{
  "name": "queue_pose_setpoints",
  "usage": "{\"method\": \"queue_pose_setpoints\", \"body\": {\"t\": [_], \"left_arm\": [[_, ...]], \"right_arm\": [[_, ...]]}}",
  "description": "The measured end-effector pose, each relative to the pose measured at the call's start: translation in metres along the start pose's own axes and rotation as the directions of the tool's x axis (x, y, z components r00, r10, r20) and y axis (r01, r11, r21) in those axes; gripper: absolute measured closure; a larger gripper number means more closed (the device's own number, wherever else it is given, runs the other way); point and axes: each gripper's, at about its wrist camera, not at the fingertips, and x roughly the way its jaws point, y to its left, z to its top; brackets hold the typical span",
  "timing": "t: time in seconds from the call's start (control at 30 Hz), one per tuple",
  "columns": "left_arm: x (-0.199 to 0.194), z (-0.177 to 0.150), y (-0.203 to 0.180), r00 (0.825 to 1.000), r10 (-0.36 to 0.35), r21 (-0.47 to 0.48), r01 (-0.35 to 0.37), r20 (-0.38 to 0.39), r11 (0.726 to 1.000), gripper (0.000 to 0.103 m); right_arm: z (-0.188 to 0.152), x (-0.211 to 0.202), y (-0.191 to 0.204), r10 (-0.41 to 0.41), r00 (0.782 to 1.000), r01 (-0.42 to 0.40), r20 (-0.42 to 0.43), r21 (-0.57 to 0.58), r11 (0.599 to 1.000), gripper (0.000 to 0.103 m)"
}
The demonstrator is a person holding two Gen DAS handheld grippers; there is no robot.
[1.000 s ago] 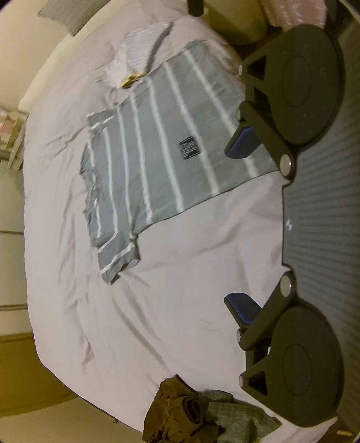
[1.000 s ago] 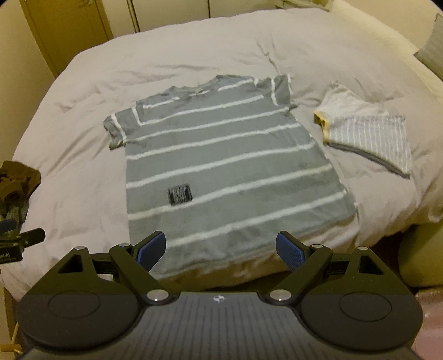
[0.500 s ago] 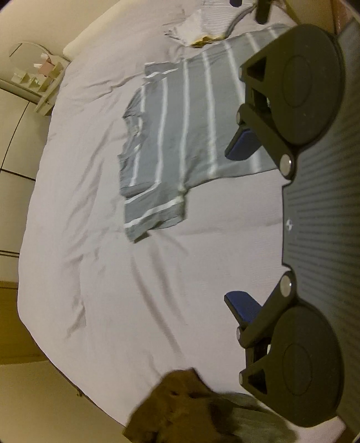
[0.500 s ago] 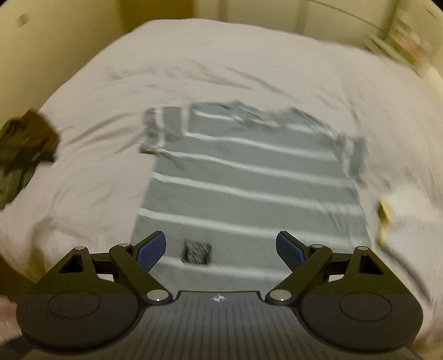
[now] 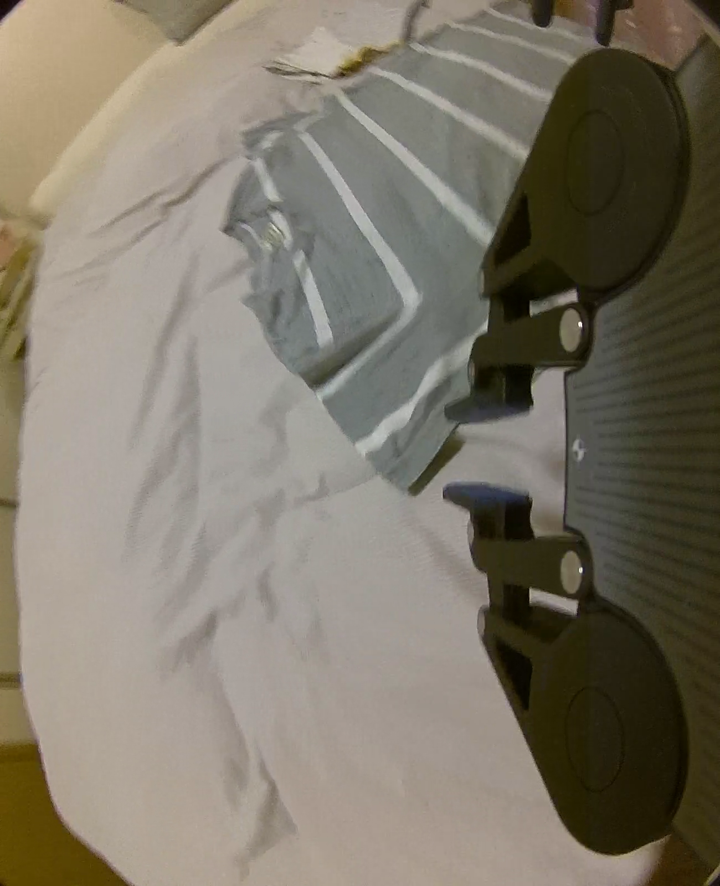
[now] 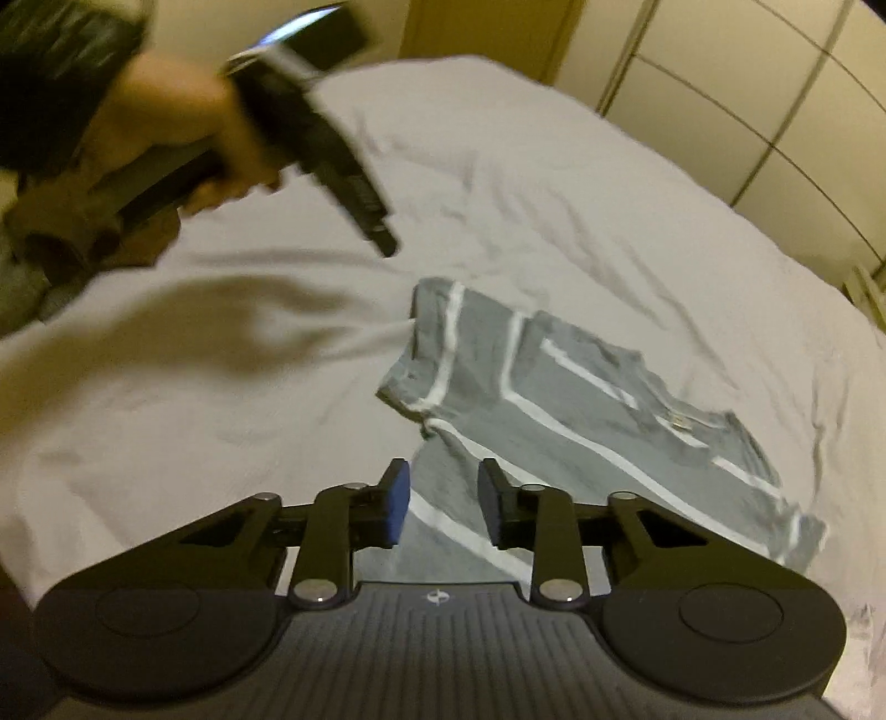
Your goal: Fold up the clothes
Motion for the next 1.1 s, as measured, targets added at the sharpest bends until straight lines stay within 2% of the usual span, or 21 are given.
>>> {"method": "queue_pose_setpoints", "body": {"t": [0.1,0.13,0.2,0.27,0.33,0.4,0.47,0.5,0.53,0.57,0.6,0.67,0.8,0.9,1.03,1.1], "left_arm": [[0.039,0.007,0.009,0.999,-0.038,0.066,0.040,-0.038,0.997,0.086],[0.047,0.008,0.012,0.998,-0.056,0.078,0.058,-0.038,0.995,0.079],[0.064,0.010,0.017,0.995,-0.089,0.102,0.093,-0.040,0.990,0.071],[0.075,0.012,0.021,0.993,-0.110,0.100,0.114,-0.040,0.988,0.070],[0.084,0.014,0.026,0.990,-0.136,0.090,0.139,-0.047,0.986,0.070],[0.092,0.017,0.030,0.985,-0.160,0.082,0.164,-0.056,0.983,0.070],[0.097,0.021,0.035,0.981,-0.183,0.070,0.188,-0.069,0.980,0.071],[0.100,0.023,0.038,0.979,-0.189,0.058,0.194,-0.077,0.979,0.079],[0.102,0.025,0.042,0.978,-0.191,0.038,0.195,-0.082,0.980,0.092],[0.104,0.027,0.046,0.977,-0.192,0.010,0.193,-0.089,0.981,0.098],[0.106,0.029,0.049,0.976,-0.197,-0.015,0.196,-0.096,0.980,0.102],[0.109,0.032,0.054,0.972,-0.206,-0.062,0.200,-0.109,0.978,0.103],[0.113,0.036,0.055,0.971,-0.204,-0.085,0.194,-0.124,0.977,0.103],[0.115,0.037,0.057,0.971,-0.203,-0.121,0.187,-0.128,0.975,0.103],[0.111,0.040,0.058,0.972,-0.195,-0.177,0.170,-0.134,0.969,0.103],[0.107,0.045,0.058,0.971,-0.198,-0.209,0.167,-0.133,0.963,0.103]], "right_arm": [[0.012,0.041,0.019,-0.015,0.999,0.013,-0.038,-0.061,0.998,0.074],[0.015,0.052,0.025,-0.026,0.999,0.022,-0.046,-0.087,0.996,0.071],[0.021,0.072,0.034,-0.043,0.997,0.036,-0.057,-0.126,0.991,0.069],[0.025,0.089,0.040,-0.053,0.997,0.042,-0.064,-0.153,0.987,0.064],[0.027,0.103,0.043,-0.056,0.996,0.042,-0.071,-0.183,0.982,0.050],[0.027,0.115,0.045,-0.058,0.996,0.043,-0.069,-0.211,0.977,0.049],[0.028,0.126,0.048,-0.062,0.996,0.045,-0.067,-0.240,0.970,0.049],[0.028,0.133,0.050,-0.070,0.996,0.051,-0.064,-0.261,0.964,0.049],[0.028,0.140,0.051,-0.079,0.995,0.059,-0.061,-0.281,0.958,0.049],[0.027,0.146,0.054,-0.093,0.994,0.071,-0.059,-0.304,0.950,0.049],[0.027,0.153,0.056,-0.107,0.993,0.083,-0.056,-0.328,0.941,0.051],[0.025,0.163,0.062,-0.139,0.989,0.111,-0.048,-0.379,0.919,0.051],[0.024,0.180,0.069,-0.162,0.986,0.127,-0.047,-0.429,0.894,0.065],[0.029,0.185,0.063,-0.145,0.987,0.111,-0.066,-0.367,0.923,0.100],[0.038,0.170,0.048,-0.090,0.996,0.085,-0.013,-0.218,0.972,0.098],[0.040,0.165,0.032,-0.055,0.998,0.054,-0.009,-0.095,0.994,0.098]]}}
